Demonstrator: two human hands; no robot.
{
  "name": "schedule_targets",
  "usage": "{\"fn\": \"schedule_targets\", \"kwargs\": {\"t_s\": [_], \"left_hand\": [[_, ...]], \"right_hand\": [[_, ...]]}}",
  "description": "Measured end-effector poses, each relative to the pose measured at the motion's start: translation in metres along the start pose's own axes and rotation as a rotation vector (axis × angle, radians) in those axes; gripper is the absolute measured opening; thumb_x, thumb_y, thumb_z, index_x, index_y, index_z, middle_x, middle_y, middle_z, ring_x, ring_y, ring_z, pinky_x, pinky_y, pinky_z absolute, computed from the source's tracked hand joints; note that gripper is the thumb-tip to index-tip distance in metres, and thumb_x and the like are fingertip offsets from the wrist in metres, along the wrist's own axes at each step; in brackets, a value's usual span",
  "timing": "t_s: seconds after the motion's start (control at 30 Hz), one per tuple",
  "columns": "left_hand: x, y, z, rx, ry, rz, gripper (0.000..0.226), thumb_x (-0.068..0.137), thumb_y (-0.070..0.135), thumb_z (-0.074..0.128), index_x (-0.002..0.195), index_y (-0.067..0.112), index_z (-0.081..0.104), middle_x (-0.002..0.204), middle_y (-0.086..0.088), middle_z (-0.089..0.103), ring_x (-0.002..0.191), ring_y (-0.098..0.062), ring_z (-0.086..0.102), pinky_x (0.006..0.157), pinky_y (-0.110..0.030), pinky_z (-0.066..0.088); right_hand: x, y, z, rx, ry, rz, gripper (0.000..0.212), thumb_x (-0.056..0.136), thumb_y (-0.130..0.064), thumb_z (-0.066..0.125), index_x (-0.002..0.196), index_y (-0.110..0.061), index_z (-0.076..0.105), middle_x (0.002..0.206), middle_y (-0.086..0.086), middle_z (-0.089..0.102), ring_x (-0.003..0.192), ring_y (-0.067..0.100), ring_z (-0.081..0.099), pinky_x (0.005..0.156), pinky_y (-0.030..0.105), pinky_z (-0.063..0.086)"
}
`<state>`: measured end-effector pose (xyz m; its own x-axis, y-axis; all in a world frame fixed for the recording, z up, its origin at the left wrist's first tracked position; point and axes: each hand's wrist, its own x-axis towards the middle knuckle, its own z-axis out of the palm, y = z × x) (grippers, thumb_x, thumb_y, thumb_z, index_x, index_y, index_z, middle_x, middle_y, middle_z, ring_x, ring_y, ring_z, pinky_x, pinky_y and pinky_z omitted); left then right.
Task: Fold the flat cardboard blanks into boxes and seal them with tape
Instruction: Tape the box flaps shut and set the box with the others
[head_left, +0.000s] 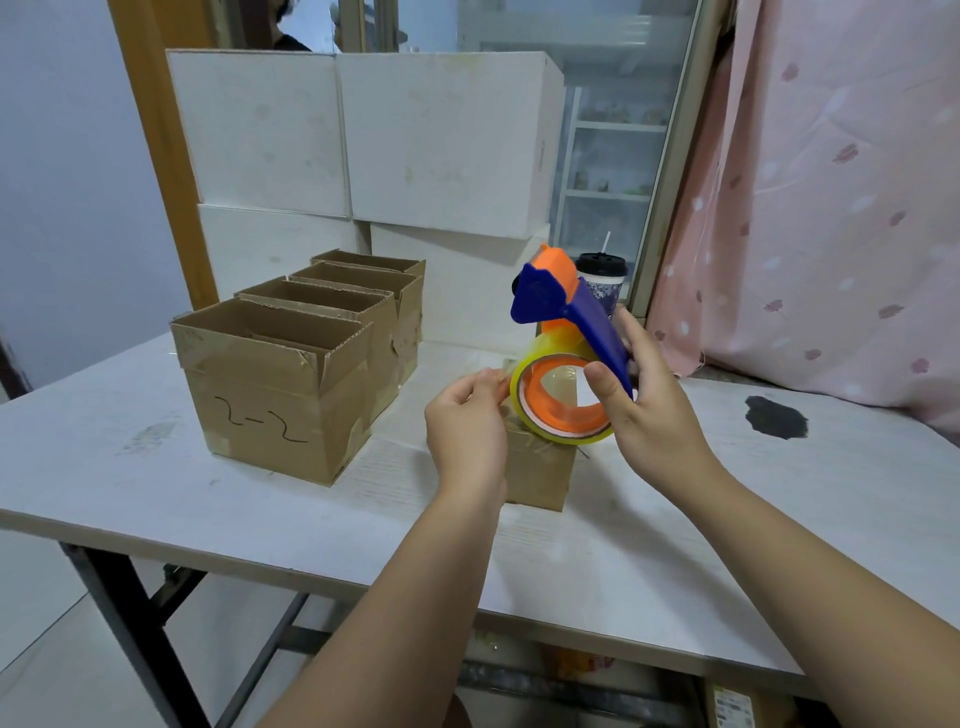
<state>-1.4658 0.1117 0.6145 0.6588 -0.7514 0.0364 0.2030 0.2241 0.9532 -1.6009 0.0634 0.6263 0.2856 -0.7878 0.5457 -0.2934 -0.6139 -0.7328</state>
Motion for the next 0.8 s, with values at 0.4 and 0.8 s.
{"fn": "schedule_targets", "kwargs": {"t_s": [0.4, 0.8], "left_hand": [[0.017, 0.003, -0.012, 0.200, -0.143, -0.009, 0.023, 0.097, 0.022, 0.050, 0.098, 0.013, 0.071, 0.077, 0.006, 0.073, 0.082, -0.007, 0.066, 0.080, -0.026, 0.051], [0.000, -0.011, -0.013, 0.023, 0.029, -0.079, 0.043, 0.088, 0.037, 0.064, 0.077, -0.004, 0.065, 0.071, -0.011, 0.059, 0.066, -0.020, 0.050, 0.064, -0.032, 0.044]], "right_hand": [[0.017, -0.032, -0.022, 0.277, -0.145, 0.271, 0.066, 0.041, -0.050, 0.079, 0.100, -0.028, 0.061, 0.102, 0.008, 0.063, 0.085, 0.026, 0.061, 0.073, 0.044, 0.053], [0.011, -0.029, -0.027, 0.106, -0.270, 0.126, 0.041, 0.049, -0.056, 0.076, 0.085, -0.064, 0.057, 0.085, -0.031, 0.061, 0.076, -0.006, 0.060, 0.062, 0.013, 0.051]]}}
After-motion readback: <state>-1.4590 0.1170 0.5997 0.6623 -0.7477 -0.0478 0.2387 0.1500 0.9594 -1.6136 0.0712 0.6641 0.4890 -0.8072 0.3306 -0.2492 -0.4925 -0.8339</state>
